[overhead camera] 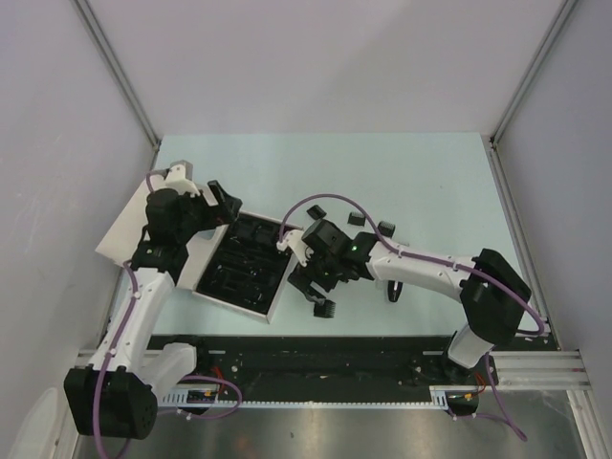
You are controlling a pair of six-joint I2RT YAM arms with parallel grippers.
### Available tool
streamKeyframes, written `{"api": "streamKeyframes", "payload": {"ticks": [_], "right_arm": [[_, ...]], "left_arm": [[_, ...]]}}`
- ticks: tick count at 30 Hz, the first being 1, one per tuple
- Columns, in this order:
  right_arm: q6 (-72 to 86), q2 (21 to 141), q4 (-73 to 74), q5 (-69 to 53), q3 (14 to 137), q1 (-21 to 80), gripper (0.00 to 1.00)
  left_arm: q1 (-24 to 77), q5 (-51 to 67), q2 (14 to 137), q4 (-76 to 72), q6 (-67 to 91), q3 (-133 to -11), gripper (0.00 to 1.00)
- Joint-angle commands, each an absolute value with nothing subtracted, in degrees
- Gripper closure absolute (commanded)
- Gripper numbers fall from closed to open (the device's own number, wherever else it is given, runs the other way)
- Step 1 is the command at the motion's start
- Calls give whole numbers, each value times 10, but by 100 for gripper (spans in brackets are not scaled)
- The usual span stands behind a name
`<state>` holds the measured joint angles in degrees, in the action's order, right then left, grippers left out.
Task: Sort the hair-cutting tools
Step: Pick up the haircut tool at the center of the board.
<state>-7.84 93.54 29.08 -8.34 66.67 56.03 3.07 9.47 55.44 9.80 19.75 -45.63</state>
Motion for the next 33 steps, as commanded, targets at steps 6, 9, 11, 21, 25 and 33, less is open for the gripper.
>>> {"api": "streamKeyframes", "payload": {"ticks": [6, 9, 11, 21, 25, 33], "right_arm": [[42, 879, 297, -30, 609, 552, 18], [113, 820, 269, -27, 560, 513, 18], [149, 782, 259, -26, 543, 482, 18], [210, 686, 244, -88, 480, 320, 36], [238, 668, 229, -134, 466, 322, 46], [338, 657, 207, -59, 439, 406, 65]], "left_arm": [[131, 244, 548, 98, 302, -431, 1], [215, 222, 559, 101, 329, -432, 2], [269, 211, 565, 104, 360, -431, 3], [469, 126, 586, 115, 488, -384, 16], [510, 76, 602, 115, 514, -374, 22], [516, -16, 656, 107, 540, -342, 35]]}}
